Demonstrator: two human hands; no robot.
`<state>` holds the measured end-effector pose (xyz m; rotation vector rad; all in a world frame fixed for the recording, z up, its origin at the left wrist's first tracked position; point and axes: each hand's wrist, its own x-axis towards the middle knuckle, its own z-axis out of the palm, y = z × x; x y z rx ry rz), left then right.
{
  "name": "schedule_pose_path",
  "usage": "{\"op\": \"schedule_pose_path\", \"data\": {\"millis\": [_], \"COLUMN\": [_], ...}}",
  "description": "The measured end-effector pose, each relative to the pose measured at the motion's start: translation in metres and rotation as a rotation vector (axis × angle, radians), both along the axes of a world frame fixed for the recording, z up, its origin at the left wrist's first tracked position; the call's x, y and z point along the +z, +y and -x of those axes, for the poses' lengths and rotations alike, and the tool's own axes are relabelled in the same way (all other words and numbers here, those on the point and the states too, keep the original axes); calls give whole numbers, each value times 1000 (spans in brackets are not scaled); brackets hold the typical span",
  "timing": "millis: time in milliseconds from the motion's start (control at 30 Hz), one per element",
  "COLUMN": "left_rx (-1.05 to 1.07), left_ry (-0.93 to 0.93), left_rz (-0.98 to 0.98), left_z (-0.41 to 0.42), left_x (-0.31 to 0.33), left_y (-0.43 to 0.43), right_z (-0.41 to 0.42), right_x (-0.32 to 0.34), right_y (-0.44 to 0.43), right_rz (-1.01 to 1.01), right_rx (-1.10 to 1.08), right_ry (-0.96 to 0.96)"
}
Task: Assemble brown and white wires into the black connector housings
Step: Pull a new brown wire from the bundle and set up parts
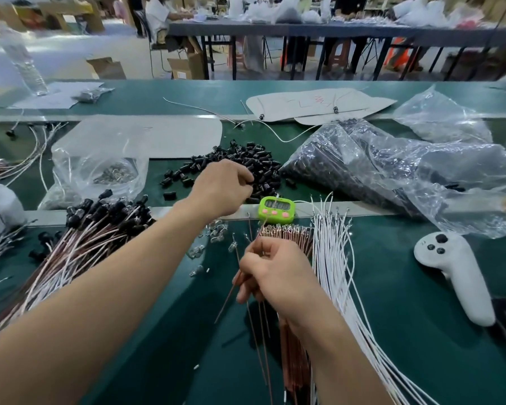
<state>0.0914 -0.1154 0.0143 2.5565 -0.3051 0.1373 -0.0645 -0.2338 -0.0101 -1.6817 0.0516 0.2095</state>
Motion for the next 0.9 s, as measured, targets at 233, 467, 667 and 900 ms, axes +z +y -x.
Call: {"op": "schedule_pose_path", "data": {"millis": [233, 467, 667, 900], "left_rx": [6, 43, 19, -44], "left_ry": [24, -57, 26, 47], "left_rz": [-110, -86, -190, -258], "left_z": [-34, -34, -41, -31], "left_x": [-27, -31, -16, -21], "left_y": [-14, -11, -12, -1], "right_z": [1, -2, -5, -5], "right_x": [-7, -7, -10, -11], "right_y": [4, 1, 2, 3], "right_rz": [150, 154, 104, 45], "right_rx": [39, 67, 63, 52], "right_ry": [-20, -22, -12, -45]}}
